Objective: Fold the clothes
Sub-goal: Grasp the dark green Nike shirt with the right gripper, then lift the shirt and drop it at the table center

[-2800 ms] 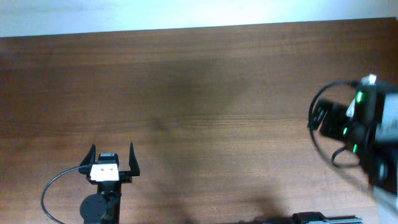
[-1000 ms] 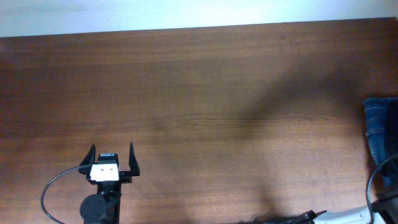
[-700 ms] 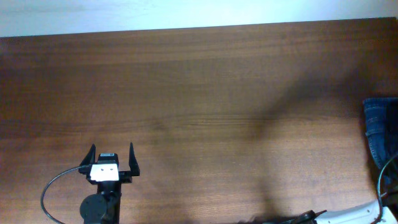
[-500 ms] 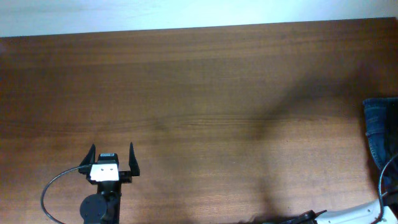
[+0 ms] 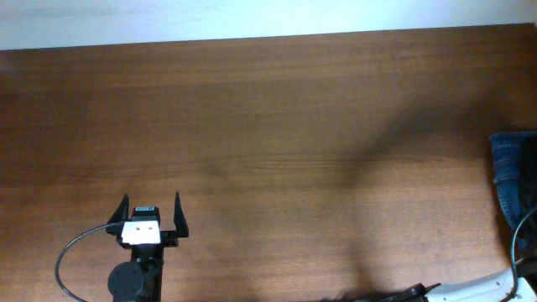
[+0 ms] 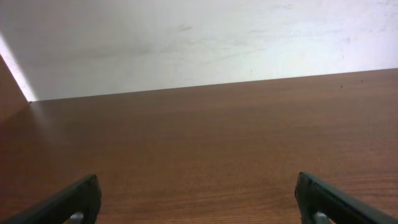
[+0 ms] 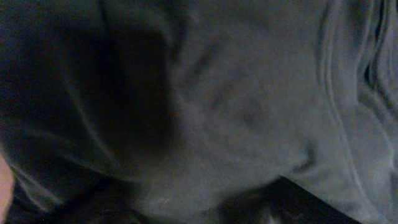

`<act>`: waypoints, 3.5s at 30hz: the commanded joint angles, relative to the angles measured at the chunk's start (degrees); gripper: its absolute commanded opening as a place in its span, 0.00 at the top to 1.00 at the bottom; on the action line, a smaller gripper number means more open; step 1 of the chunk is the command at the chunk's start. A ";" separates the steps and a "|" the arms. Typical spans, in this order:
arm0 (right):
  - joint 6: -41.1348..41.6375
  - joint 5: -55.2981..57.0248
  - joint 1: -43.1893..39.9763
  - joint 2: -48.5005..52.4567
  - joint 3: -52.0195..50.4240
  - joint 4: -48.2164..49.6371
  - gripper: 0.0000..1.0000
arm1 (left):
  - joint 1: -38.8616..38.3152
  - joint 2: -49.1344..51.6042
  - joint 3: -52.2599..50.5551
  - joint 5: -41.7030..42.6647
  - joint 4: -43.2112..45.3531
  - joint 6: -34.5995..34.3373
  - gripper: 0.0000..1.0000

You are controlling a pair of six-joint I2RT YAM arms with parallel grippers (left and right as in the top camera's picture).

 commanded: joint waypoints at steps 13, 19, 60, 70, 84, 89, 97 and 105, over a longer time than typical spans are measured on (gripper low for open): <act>0.79 -2.19 3.34 -3.91 2.51 -1.36 0.96 | -0.07 -0.42 -0.33 -0.39 -0.04 0.74 0.01; 0.74 1.77 8.90 -9.97 7.54 -4.24 0.96 | -0.07 -0.42 -0.33 -0.39 -0.04 0.74 0.01; -14.88 -0.85 85.02 -24.11 12.66 -6.86 0.96 | -0.07 -0.42 -0.33 -0.39 -0.04 0.74 0.01; -7.30 0.04 89.13 -18.97 12.66 -6.01 0.96 | -0.07 -0.42 -0.33 -0.39 -0.04 0.74 0.01; -9.92 28.70 88.52 -20.28 12.68 -17.29 0.96 | -0.07 -0.42 -0.33 -0.39 -0.04 0.74 0.01; -9.70 31.08 82.90 -20.28 12.68 -18.62 0.96 | -0.07 -0.42 -0.33 -0.39 -0.04 0.74 0.01; -13.09 26.60 71.06 -20.35 13.00 -18.88 0.96 | -0.07 -0.42 -0.33 -0.39 -0.04 0.74 0.01; -18.58 18.45 70.42 -20.31 13.07 -16.02 0.96 | -0.07 -0.42 -0.33 -0.39 -0.04 0.74 0.01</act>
